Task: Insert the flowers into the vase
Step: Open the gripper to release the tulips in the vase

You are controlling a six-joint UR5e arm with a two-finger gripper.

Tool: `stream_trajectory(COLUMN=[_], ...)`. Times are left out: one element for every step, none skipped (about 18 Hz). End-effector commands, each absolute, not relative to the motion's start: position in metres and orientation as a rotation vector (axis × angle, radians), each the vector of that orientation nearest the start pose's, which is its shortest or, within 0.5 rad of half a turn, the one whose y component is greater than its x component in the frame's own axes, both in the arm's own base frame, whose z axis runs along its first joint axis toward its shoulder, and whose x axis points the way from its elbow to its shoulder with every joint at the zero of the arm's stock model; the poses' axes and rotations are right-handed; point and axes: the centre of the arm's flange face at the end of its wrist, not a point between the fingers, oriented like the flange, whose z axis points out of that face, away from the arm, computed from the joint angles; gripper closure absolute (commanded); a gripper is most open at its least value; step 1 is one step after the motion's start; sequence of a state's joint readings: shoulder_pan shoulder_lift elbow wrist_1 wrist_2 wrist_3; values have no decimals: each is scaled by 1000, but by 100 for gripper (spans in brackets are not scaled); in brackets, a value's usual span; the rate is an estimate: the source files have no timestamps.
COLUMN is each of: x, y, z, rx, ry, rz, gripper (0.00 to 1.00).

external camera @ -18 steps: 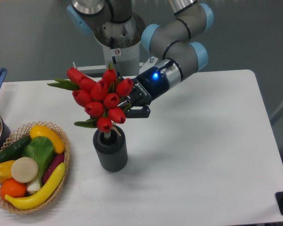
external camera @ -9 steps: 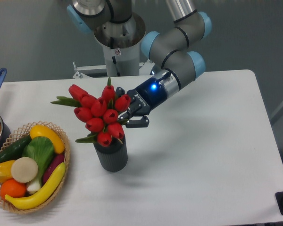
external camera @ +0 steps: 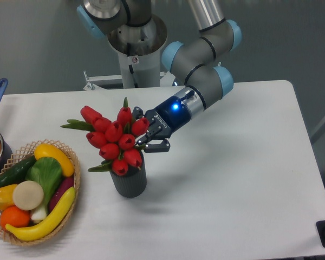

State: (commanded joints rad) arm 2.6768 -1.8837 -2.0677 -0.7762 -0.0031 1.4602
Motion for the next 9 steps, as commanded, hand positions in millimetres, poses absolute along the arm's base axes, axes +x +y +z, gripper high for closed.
stream_trajectory(x=[-342, -340, -338, -336, -336, -334, -333, -334, -334], y=[432, 431, 431, 430, 430, 431, 433, 433, 433], z=[279, 276, 274, 270, 269, 267, 268, 267, 266], rx=[-1563, -1562, -1569, -1583, -1593, -1594, -1594, -1596, -1596], ry=[270, 275, 280, 281, 286, 290, 290, 291, 291], rz=[-461, -456, -454, -453, -449, -452, -457, -457, -457], gripper=[80, 79, 79, 78, 77, 77, 77, 77, 76])
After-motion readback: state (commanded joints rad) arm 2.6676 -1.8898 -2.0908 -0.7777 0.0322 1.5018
